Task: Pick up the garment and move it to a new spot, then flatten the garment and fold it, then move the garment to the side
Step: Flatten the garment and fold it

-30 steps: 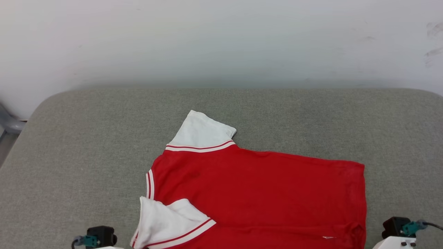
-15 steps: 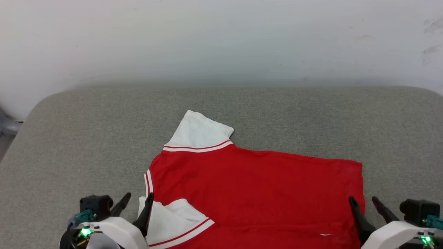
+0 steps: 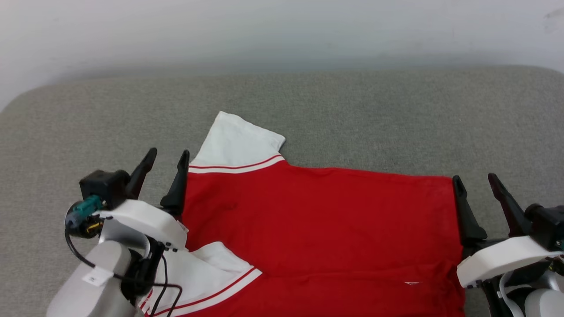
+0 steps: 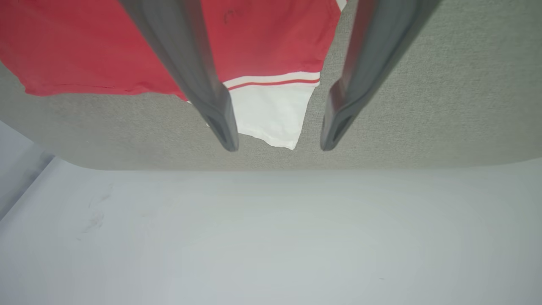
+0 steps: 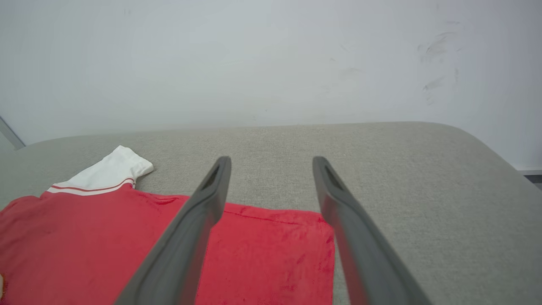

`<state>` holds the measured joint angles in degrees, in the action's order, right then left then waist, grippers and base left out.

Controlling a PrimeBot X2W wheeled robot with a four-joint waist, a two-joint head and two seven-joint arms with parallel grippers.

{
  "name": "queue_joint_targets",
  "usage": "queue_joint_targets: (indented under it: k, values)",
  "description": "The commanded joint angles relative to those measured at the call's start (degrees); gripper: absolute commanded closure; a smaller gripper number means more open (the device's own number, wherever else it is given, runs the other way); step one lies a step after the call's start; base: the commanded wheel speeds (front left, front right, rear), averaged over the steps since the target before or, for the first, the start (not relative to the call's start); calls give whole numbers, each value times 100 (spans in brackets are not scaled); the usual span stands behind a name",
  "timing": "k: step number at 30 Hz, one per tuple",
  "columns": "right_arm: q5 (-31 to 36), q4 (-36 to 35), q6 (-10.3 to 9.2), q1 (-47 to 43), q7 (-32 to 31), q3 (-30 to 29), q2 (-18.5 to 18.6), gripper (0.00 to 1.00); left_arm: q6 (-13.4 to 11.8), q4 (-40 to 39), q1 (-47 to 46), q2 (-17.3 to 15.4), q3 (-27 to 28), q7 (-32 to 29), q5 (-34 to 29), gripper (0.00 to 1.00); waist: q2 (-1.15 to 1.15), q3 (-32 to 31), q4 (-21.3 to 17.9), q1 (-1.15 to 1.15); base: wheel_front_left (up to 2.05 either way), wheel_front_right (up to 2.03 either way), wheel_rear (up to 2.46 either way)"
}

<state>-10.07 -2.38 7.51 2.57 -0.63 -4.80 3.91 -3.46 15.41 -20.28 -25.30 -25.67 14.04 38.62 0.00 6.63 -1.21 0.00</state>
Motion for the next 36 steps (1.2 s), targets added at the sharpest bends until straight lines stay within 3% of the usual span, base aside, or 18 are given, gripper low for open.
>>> queue_joint_targets:
  k: [1,8,14,22,29,36]
  values:
    - [31,-72,-4,153,-53,1,-38,0,162,191,-306,15,43,-73,121,0,0,358,-223,0,0,0,0]
    - [73,-164,-4,459,-90,111,-89,0,791,1251,-1490,-114,105,-779,532,0,0,728,-587,0,0,0,0]
    - [5,-163,-4,631,-108,195,-107,0,1035,2003,-2556,-333,-98,-2090,895,0,0,1035,-908,0,0,0,0]
    - [-293,-65,-4,733,-13,338,-109,0,1090,2581,-3513,-781,-397,-4184,1412,0,0,1506,-1339,0,0,0,0]
    - [-476,94,-4,804,128,432,-109,0,1094,2945,-3811,-980,-558,-5044,1537,0,0,1905,-1589,0,0,0,0]
    - [-564,223,-4,866,186,424,-109,0,1099,3217,-3553,-690,-936,-5625,1633,2,0,2052,-1621,0,0,0,0]
